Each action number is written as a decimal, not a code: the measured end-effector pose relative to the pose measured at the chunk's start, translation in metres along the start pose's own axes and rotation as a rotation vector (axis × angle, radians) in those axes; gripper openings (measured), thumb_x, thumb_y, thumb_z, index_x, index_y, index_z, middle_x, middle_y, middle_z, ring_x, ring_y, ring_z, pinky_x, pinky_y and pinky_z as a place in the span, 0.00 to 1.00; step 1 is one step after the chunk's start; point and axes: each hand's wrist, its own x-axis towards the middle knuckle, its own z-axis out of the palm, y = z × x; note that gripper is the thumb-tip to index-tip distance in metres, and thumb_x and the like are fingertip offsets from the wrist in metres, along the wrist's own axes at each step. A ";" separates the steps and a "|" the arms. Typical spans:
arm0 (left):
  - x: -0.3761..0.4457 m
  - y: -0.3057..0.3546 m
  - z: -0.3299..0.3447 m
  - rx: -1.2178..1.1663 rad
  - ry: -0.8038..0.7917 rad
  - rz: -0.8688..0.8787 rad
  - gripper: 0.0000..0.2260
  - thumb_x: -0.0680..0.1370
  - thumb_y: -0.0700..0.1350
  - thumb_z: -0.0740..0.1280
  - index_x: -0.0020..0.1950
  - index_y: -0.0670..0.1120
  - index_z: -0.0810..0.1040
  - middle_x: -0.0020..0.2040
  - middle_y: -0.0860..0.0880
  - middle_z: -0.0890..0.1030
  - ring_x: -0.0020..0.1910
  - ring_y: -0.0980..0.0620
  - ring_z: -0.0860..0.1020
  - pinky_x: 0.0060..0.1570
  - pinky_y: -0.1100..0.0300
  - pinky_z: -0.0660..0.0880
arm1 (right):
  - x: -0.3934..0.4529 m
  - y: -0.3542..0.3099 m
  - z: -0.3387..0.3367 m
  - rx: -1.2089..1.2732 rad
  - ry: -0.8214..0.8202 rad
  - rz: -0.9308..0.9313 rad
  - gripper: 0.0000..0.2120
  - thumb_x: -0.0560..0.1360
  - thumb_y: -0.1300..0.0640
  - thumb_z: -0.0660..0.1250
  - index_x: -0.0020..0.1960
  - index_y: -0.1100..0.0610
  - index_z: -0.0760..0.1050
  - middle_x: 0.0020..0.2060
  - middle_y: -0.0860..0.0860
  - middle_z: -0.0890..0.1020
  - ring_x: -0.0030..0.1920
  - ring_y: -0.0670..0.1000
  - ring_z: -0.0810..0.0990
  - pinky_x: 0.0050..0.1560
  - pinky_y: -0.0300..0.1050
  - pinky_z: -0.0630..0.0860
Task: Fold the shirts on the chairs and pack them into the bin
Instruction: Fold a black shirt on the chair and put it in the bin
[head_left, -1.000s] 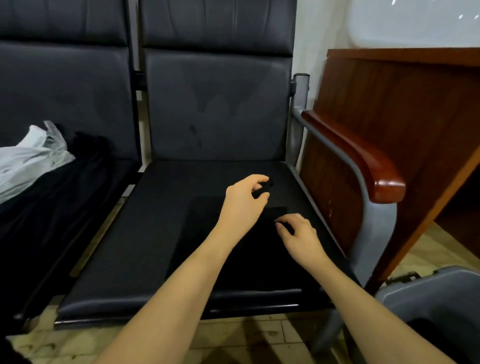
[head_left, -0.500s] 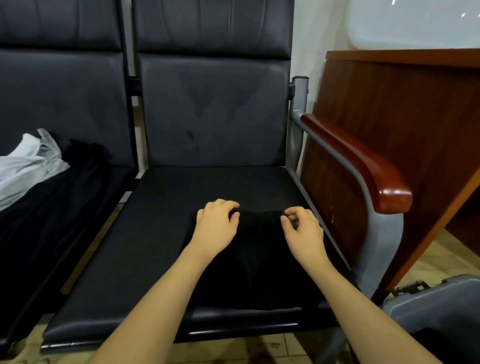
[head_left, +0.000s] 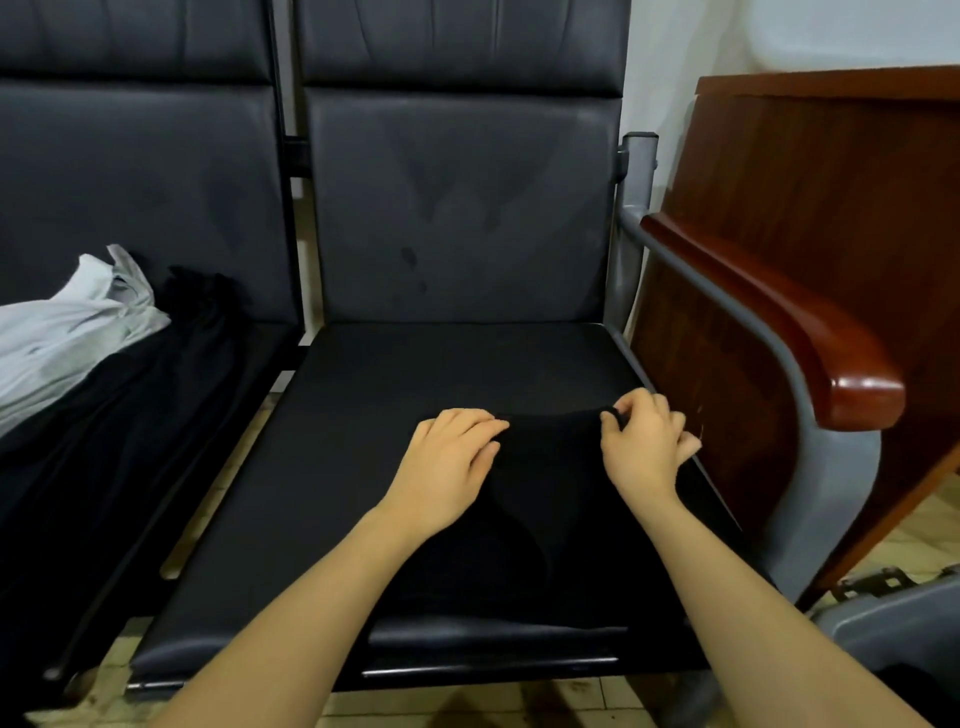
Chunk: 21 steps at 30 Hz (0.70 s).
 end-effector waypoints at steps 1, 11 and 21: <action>0.001 -0.002 0.002 0.008 -0.067 -0.047 0.17 0.83 0.50 0.53 0.71 0.53 0.69 0.70 0.57 0.69 0.71 0.56 0.63 0.67 0.60 0.55 | -0.001 0.001 -0.001 -0.037 0.024 -0.009 0.05 0.77 0.57 0.65 0.53 0.54 0.72 0.55 0.53 0.74 0.59 0.55 0.68 0.60 0.51 0.59; 0.014 -0.015 0.006 0.034 -0.349 -0.146 0.20 0.83 0.54 0.46 0.76 0.59 0.54 0.78 0.57 0.49 0.76 0.55 0.44 0.73 0.57 0.41 | -0.018 -0.013 0.009 -0.080 -0.488 -0.527 0.22 0.81 0.47 0.55 0.73 0.51 0.64 0.71 0.47 0.68 0.71 0.49 0.66 0.71 0.47 0.63; 0.016 -0.025 -0.001 -0.016 -0.193 -0.228 0.21 0.82 0.54 0.52 0.75 0.52 0.61 0.76 0.53 0.59 0.76 0.55 0.51 0.73 0.57 0.45 | -0.004 -0.008 0.016 -0.355 -0.591 -0.272 0.26 0.82 0.40 0.42 0.77 0.46 0.53 0.77 0.44 0.52 0.77 0.47 0.45 0.72 0.55 0.34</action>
